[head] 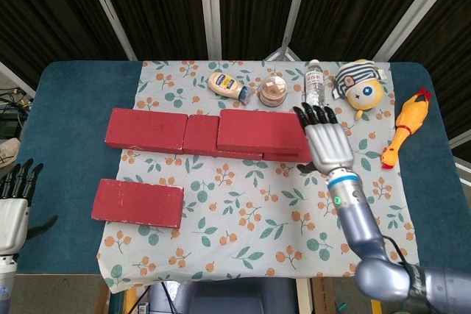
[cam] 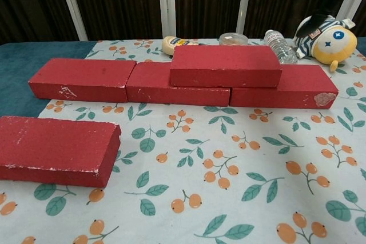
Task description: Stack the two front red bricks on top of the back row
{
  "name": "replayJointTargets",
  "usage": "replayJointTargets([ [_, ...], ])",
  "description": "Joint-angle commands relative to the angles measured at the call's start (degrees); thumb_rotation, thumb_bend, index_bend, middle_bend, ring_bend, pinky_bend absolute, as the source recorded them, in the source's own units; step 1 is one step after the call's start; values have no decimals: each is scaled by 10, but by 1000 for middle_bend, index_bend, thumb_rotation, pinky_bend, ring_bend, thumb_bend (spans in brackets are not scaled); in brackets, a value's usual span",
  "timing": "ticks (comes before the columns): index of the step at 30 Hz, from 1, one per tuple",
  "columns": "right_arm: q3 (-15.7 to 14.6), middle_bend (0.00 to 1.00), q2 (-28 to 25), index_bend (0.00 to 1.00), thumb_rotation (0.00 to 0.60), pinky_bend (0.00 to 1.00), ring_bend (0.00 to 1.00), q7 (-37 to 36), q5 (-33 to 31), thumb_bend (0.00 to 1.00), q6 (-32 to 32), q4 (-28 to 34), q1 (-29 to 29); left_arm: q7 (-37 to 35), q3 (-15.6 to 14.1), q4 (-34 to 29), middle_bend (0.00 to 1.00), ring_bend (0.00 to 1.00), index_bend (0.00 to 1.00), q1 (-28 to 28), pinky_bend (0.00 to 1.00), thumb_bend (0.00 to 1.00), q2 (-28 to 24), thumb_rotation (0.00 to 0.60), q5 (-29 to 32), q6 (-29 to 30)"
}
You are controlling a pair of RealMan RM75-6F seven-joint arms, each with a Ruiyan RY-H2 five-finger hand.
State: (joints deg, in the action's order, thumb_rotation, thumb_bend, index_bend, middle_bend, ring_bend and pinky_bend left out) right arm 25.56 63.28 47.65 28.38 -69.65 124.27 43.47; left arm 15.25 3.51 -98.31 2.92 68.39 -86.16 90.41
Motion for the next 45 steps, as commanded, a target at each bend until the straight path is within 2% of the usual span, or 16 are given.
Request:
replayJointTargets([
  [1, -119, 32, -85, 0, 600, 0, 0, -242, 307, 109, -13, 19, -207, -11, -9, -1, 0, 0, 9, 4, 126, 0, -3, 600, -13, -7],
  [4, -153, 33, -84, 0, 600, 0, 0, -333, 433, 109, -48, -40, -259, -24, -17, -4, 0, 0, 4, 8, 123, 0, -10, 600, -28, -17],
  [6, -172, 33, -78, 0, 600, 0, 0, -381, 495, 108, -80, -79, -286, -32, -20, -7, 0, 0, 1, 12, 116, 0, -18, 600, -37, -22],
  [9, -194, 33, -65, 0, 600, 0, 0, -440, 557, 109, -128, -131, -319, -30, -27, -16, 0, 0, 0, 19, 107, 0, -35, 600, -48, -36],
  [12, -214, 32, -46, 0, 600, 0, 0, -488, 600, 109, -174, -186, -348, -10, -30, -51, 0, 0, 0, 27, 95, 0, -63, 600, -39, -61],
  [15, -228, 32, -23, 0, 600, 0, 0, -507, 614, 110, -202, -224, -372, 29, -33, -104, 0, 0, 0, 42, 82, 0, -99, 600, -13, -105],
  [18, -237, 32, -9, 0, 600, 0, 0, -514, 617, 109, -211, -245, -383, 54, -34, -130, 0, 0, 0, 58, 74, 0, -119, 600, 7, -140],
  [22, -246, 32, 16, 0, 600, 0, 0, -530, 619, 108, -211, -285, -393, 127, -22, -164, 0, 0, 0, 88, 72, 0, -135, 600, 75, -192],
  [25, -245, 32, 21, 0, 600, 0, 0, -547, 612, 109, -199, -297, -391, 167, -9, -170, 0, 0, 0, 107, 56, 0, -124, 600, 114, -207],
  [29, -241, 32, 22, 0, 600, 0, 0, -551, 617, 109, -204, -305, -391, 187, 5, -154, 0, 0, 0, 136, 44, 0, -98, 600, 147, -231],
  [38, -235, 32, 22, 0, 600, 0, 0, -555, 607, 109, -202, -306, -396, 260, 3, -115, 0, 0, 0, 203, 43, 0, -39, 600, 262, -309],
  [45, -233, 32, 22, 0, 600, 0, 0, -546, 603, 109, -191, -303, -395, 258, 0, -107, 0, 0, 0, 245, 43, 0, -10, 600, 313, -355],
])
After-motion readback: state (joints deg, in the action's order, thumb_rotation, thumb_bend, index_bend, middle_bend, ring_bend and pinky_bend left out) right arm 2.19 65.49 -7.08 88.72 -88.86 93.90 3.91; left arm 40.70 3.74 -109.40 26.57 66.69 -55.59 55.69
